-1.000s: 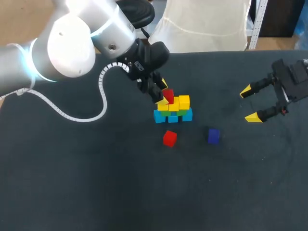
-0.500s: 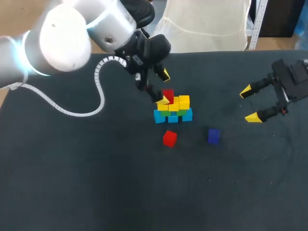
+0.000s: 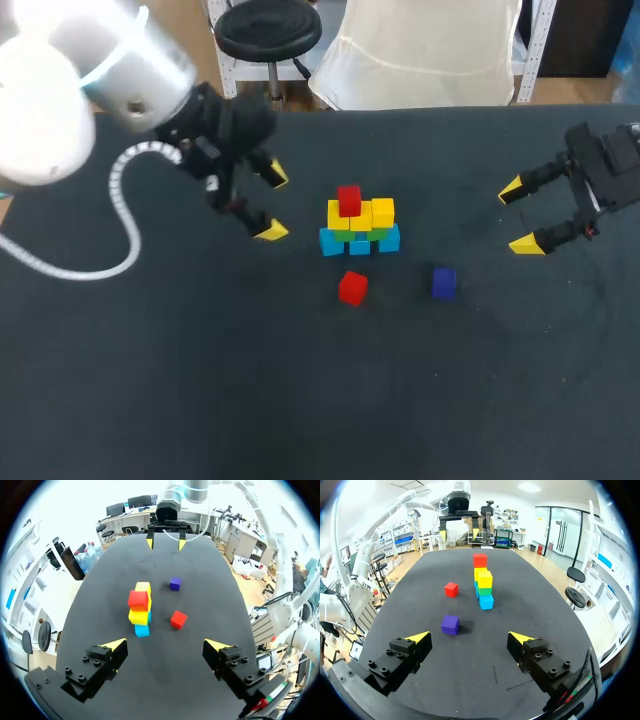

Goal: Place the blue cubes, place green cubes on the blue cubes, place the yellow cubes on the green cubes, then place the red cubes on the yellow cubes, and place purple cube on the red cubes.

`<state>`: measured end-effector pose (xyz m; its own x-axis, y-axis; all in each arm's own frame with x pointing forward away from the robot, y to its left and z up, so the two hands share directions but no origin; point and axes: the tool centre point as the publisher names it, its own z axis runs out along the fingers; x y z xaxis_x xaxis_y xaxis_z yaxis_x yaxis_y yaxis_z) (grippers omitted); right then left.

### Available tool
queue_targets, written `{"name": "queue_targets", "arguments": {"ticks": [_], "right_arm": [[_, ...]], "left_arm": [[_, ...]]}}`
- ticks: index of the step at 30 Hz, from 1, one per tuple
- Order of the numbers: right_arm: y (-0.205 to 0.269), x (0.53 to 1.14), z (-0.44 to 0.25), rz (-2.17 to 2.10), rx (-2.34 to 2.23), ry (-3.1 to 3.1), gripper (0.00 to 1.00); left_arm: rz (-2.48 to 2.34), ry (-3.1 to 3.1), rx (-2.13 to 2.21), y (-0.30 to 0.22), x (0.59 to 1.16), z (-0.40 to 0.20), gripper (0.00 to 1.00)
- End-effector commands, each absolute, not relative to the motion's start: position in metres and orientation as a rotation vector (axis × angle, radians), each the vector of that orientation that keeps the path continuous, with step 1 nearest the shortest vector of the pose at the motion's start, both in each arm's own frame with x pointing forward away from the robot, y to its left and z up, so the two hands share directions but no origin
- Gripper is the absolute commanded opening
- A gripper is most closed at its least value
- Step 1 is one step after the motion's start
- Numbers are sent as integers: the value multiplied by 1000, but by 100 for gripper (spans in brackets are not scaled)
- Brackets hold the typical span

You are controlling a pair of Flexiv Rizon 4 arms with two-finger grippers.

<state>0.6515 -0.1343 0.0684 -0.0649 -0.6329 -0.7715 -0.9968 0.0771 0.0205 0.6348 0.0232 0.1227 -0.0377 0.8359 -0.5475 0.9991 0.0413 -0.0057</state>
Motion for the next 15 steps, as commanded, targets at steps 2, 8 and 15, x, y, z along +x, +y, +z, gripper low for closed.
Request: {"name": "queue_targets", "arguments": {"ticks": [2, 8, 15], "right_arm": [[-134, 653, 67, 787, -1617, 1761, 100], [-134, 653, 67, 787, -1617, 1761, 100], [-134, 653, 67, 787, -1617, 1761, 100]], "left_arm": [[-552, 1897, 1794, 41, 617, 124, 100], [-596, 1845, 1833, 40, 613, 123, 100], [-596, 1845, 1833, 40, 613, 123, 100]]}}
